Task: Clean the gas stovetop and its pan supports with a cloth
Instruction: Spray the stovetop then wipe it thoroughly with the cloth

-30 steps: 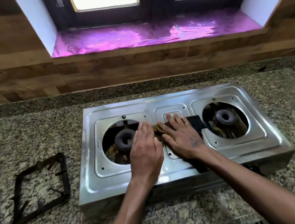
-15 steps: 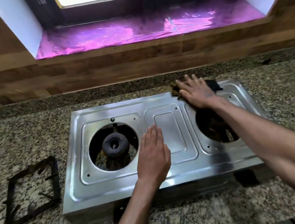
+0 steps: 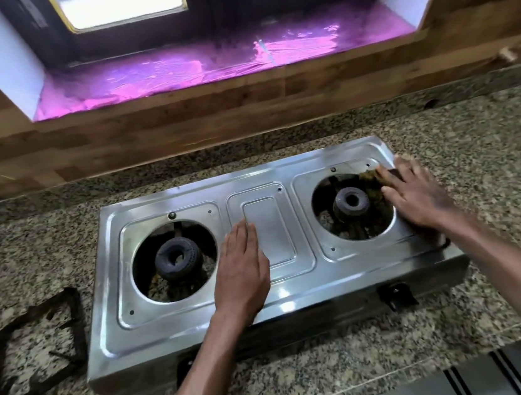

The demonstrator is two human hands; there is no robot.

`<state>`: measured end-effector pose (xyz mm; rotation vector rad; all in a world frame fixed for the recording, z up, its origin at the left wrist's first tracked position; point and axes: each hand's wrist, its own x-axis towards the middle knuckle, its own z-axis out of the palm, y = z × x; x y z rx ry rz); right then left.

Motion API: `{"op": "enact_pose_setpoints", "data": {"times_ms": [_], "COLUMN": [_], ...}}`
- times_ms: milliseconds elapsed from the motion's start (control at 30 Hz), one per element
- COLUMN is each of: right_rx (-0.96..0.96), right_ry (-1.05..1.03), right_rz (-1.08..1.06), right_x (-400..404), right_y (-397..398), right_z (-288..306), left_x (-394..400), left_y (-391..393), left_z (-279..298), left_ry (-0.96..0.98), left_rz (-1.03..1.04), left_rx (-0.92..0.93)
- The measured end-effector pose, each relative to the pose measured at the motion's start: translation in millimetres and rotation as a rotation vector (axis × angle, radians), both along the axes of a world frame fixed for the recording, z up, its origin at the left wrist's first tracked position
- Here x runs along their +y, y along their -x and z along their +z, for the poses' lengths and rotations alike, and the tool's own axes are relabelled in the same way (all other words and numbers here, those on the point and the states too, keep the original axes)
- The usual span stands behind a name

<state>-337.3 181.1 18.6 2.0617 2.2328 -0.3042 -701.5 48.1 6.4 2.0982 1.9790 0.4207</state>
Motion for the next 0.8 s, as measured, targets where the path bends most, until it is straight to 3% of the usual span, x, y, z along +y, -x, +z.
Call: {"op": "enact_pose_setpoints", "data": {"times_ms": [200,367,600,800], "right_rx": [0.002,0.071,0.115,0.148], "right_ry": [-0.001,0.027,0.01,0.021], "right_rz": [-0.113,-0.101,0.121,0.227], "right_x": [-101.8,-167.7,-159.9,-172.2], "right_y": [0.1,58.5,170.5,120.0], "right_z": [-5.0,-1.6,1.3,4.1], "left_x": [-0.6,-0.9,-0.8,-0.7], "left_y": [-0.4,-1.8,-0.5,1.4], "left_z": [1.4,0.3,-2.7,-3.6], "left_ry": [-0.004,-0.008,-0.012,-0.015], "left_rz": [0.001,0.001,-0.008,-0.011], "left_rx": [-0.013,-0.019,-0.017,-0.001]}}
